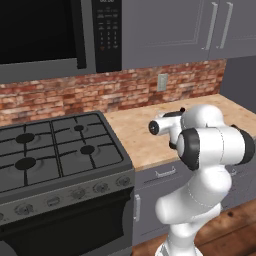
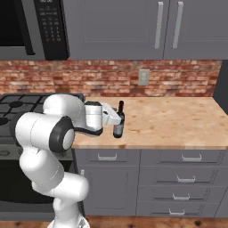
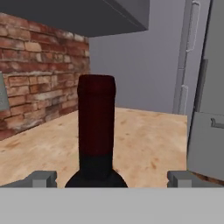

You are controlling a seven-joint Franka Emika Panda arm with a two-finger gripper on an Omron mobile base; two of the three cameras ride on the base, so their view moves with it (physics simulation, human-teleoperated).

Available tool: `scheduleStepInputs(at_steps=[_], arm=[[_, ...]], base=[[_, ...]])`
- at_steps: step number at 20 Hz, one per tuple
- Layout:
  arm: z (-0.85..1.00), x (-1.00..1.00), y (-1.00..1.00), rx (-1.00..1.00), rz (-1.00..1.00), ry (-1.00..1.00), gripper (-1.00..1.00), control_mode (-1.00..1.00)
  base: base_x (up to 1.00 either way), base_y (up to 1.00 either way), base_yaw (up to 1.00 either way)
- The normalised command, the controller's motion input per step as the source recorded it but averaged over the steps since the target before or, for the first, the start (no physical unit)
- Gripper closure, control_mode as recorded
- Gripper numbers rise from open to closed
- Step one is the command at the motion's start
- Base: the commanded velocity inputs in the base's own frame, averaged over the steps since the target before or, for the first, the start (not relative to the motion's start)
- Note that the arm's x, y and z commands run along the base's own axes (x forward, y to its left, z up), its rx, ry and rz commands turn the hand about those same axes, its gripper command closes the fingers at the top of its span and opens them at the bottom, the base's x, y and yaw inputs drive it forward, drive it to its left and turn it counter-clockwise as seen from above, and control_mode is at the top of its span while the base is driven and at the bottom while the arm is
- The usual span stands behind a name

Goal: There is a wine glass and glass cup on the dining counter. Place the wine bottle next to the wine glass and the juice bottle next to the glass cup.

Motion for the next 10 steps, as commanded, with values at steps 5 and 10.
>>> scheduleStepInputs(at_steps=[5, 10], arm=[[-0.18, 0.2, -0.1, 0.0, 0.04, 0.05, -1.0, -1.0], [-0.11, 0.18, -0.02, 0.0, 0.05, 0.02, -1.0, -1.0]], base=[[0.0, 0.0, 0.0], [0.0, 0.0, 0.0]])
